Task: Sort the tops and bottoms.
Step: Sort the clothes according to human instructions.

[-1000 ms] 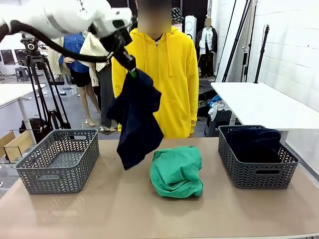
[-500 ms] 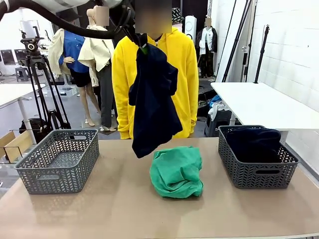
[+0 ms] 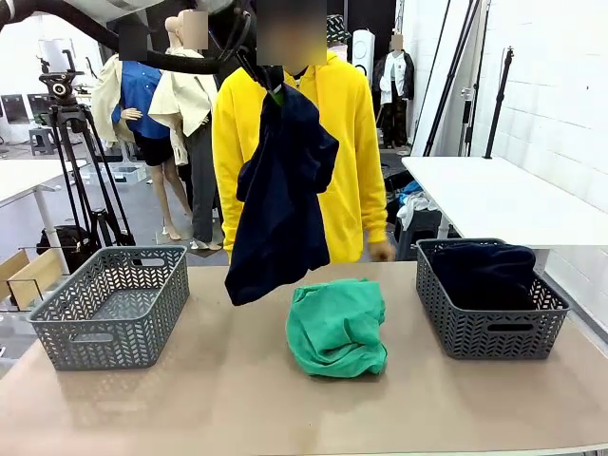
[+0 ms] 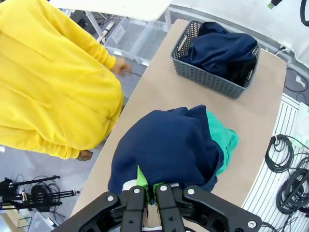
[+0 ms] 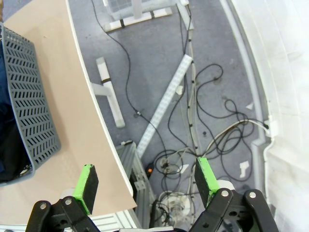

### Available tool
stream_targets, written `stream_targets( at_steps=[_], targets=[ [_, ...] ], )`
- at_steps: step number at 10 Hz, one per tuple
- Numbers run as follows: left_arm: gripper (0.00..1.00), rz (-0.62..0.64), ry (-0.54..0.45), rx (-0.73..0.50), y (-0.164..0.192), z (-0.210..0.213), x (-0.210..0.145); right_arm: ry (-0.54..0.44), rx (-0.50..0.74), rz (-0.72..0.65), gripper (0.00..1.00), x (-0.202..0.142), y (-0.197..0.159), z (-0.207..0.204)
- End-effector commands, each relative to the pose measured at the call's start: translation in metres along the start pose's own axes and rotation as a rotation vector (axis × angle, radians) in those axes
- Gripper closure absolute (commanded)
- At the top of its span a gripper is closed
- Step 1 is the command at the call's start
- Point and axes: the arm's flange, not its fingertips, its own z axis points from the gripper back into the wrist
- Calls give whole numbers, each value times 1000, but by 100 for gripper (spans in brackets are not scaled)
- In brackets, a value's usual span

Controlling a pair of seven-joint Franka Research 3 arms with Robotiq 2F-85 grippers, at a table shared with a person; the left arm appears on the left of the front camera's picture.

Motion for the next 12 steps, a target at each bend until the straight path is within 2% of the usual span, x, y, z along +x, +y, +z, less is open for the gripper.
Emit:
stream_targets(
  at_steps=[1, 12],
  targets=[
    [100, -4, -5, 15, 2, 2, 3, 1, 0, 13, 0, -1, -1, -1],
    [100, -4, -5, 15, 2, 2, 3, 1, 0, 13, 0, -1, -1, -1]
  ],
)
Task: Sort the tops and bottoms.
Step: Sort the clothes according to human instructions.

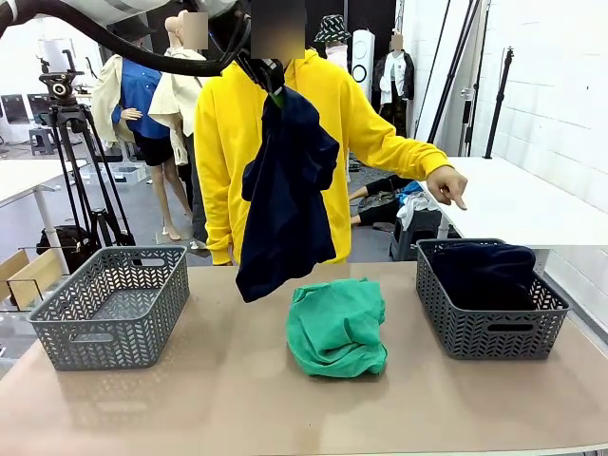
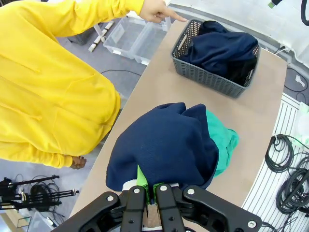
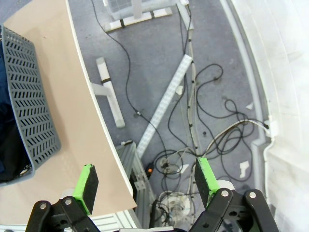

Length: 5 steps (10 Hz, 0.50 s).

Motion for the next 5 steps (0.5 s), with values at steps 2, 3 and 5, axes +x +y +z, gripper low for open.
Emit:
stream_targets(
  at_steps=[2, 3, 5],
  targets=[
    [100, -5, -8, 17, 1, 5, 3, 1, 0, 13, 0, -1, -1, -1],
    [100, -5, -8, 17, 1, 5, 3, 1, 0, 13, 0, -1, -1, -1],
    [100, -5, -8, 17, 1, 5, 3, 1, 0, 13, 0, -1, -1, -1]
  ],
)
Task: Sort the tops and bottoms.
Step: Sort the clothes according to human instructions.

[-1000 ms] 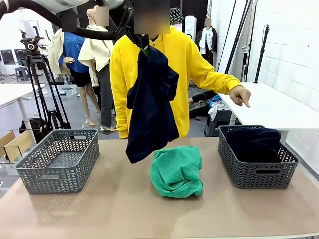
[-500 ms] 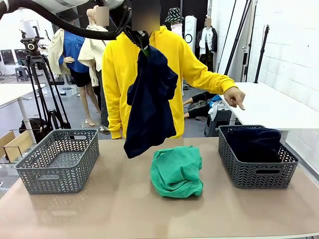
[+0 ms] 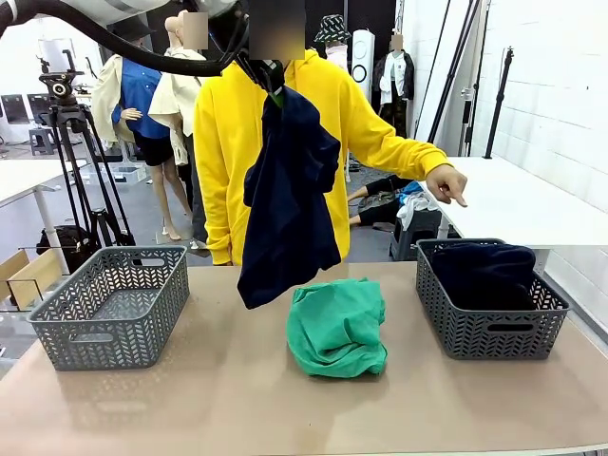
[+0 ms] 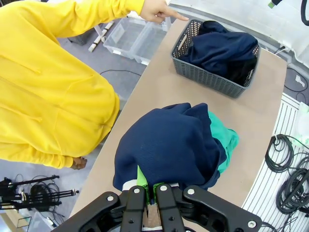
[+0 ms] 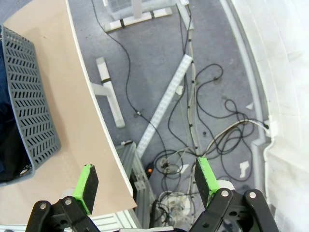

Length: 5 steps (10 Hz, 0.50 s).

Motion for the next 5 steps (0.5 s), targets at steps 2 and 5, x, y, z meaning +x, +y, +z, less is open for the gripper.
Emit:
stream_targets(
  at_steps=[2, 5],
  targets=[
    [100, -5, -8, 17, 1, 5, 3, 1, 0, 13, 0, -1, -1, -1],
    [100, -91, -159, -4, -5, -8, 66, 1, 0, 13, 0, -1, -1, -1]
  ],
)
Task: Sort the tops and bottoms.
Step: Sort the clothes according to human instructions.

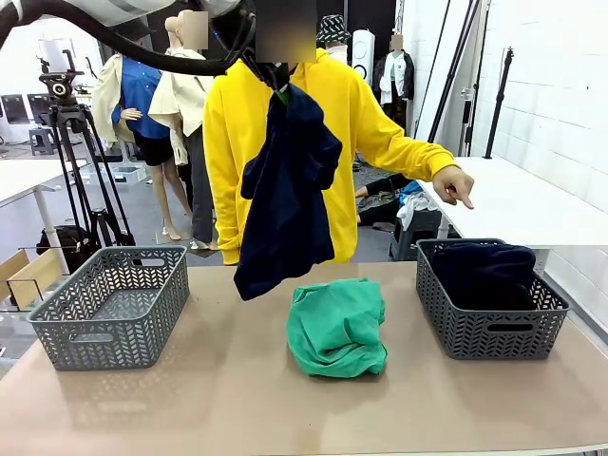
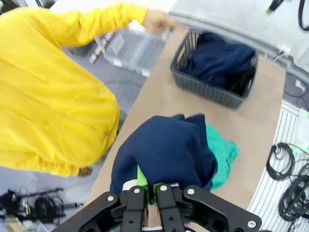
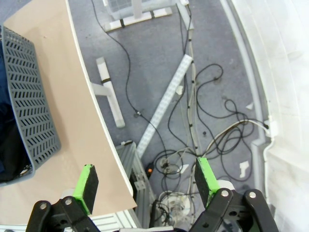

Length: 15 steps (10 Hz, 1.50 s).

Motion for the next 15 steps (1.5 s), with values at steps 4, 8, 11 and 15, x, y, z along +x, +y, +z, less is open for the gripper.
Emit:
stream_targets(
  at_steps=[4, 8, 11, 15],
  targets=[
    [100, -207, -281, -26, -9, -50, 169, 2, 0, 13, 0, -1, -1, -1],
    [100, -300, -427, -142, -56, -159, 260, 2, 0, 13, 0, -1, -1, -1],
    [100, -364, -464, -281, -115, -244, 288, 2, 0, 13, 0, -1, -1, -1],
    [100, -367, -419, -300, -187, -239, 129, 2, 0, 13, 0, -1, -1, -1]
  ],
)
